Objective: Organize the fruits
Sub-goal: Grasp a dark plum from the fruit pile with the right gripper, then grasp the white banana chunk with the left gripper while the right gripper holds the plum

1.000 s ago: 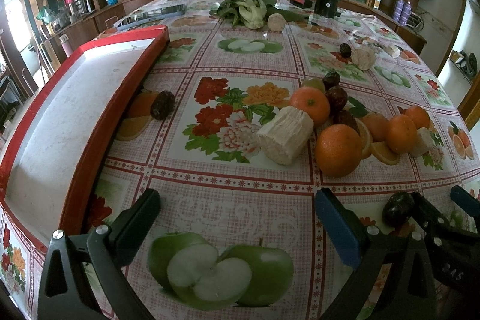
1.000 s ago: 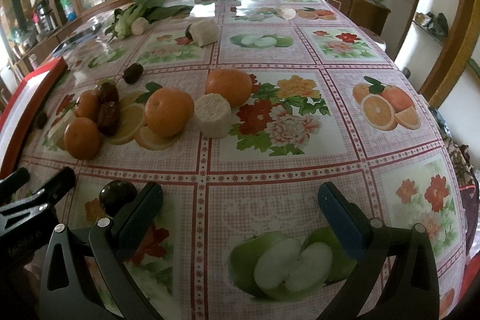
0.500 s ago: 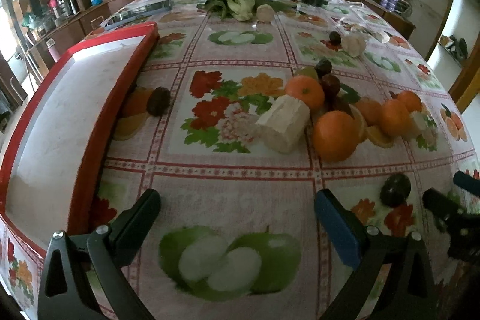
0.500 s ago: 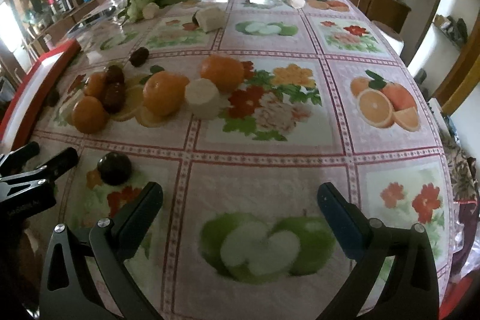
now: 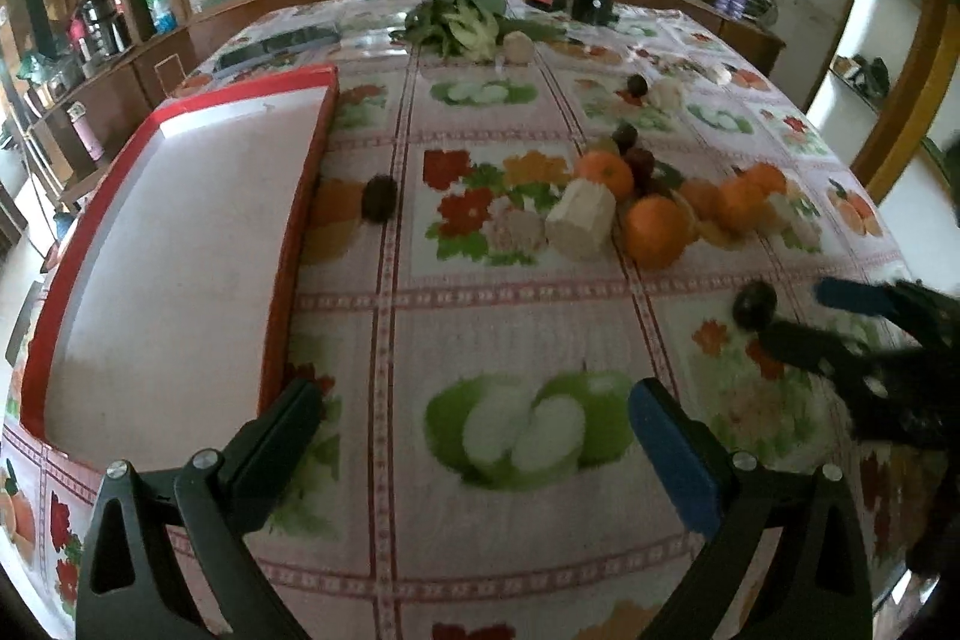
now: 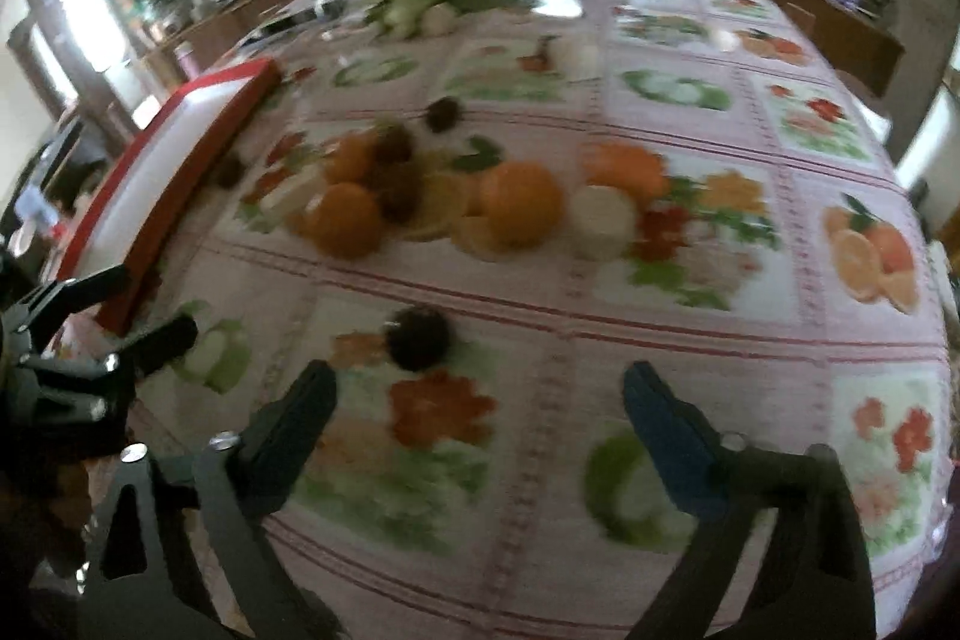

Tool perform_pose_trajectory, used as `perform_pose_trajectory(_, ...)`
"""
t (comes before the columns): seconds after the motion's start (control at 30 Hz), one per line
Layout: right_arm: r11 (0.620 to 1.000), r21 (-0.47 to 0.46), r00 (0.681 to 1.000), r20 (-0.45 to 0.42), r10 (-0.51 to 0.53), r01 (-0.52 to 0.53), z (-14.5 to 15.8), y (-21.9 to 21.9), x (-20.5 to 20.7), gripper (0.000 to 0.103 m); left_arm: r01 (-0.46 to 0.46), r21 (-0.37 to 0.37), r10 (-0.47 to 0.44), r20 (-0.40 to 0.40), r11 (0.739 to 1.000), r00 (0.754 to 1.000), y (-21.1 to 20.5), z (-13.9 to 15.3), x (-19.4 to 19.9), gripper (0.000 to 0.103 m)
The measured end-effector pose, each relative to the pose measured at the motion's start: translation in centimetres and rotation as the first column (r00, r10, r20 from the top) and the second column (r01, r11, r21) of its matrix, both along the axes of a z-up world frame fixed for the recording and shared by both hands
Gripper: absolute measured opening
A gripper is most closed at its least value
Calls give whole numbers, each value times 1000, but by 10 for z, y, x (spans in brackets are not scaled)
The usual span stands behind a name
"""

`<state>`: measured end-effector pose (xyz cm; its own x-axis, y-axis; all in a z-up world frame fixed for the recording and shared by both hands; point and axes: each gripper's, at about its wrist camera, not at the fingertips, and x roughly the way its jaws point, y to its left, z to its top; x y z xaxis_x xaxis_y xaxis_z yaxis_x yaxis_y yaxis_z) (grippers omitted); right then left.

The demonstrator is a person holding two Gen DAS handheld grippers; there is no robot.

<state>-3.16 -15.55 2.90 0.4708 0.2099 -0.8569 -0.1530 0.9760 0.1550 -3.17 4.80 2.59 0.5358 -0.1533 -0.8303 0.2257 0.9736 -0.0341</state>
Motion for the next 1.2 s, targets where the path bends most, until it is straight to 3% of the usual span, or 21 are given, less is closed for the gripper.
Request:
perform_pose_trajectory(0.07, 1000, 2, 1000, -25, 14, -14, -7, 6, 7, 66, -1, -3, 1, -16, 1000, 1000, 3, -3, -2, 103)
perform_pose_trajectory(0.13, 999, -14, 999, -6, 39, -39, -6, 12, 10, 60, -5, -13, 4, -29, 1000, 1000, 6, -4, -3, 103)
perform_pose_trajectory(0.2, 998, -27, 998, -8, 61, -61, -8, 17, 13, 37, -8, -26, 7, -35, 1000, 999, 9, -3, -3, 103)
perform_pose_trajectory(0.27, 996, -48, 997, -5, 76, -77, -8, 20, 14, 26, -9, -38, 8, -30, 999, 1000, 9, 0, -1, 103)
perform_pose_trajectory(0.63, 997, -71, 999, 35, 26, -24, -1, 3, 0, 25, 78, -22, -78, 3, 997, 997, -23, 15, 37, 103)
perform_pose_trajectory(0.7, 997, -69, 999, 28, 23, -21, -2, 2, -3, 26, 120, -29, -121, -27, 992, 992, -29, 12, 48, 103)
perform_pose_trajectory(0.93, 1000, -20, 1000, -4, -13, 13, -7, -9, -11, 27, 206, 60, -201, -81, 977, 976, -43, 6, 79, 91)
perform_pose_trajectory(1.03, 1000, 13, 1000, -11, -28, 28, -7, -14, -12, 27, 234, 62, -226, -123, 970, 966, -49, 2, 90, 80)
perform_pose_trajectory(1.2, 999, 14, 999, -15, -30, 30, -7, -14, -13, 27, 308, 86, -288, -184, 948, 940, -63, -8, 96, 73)
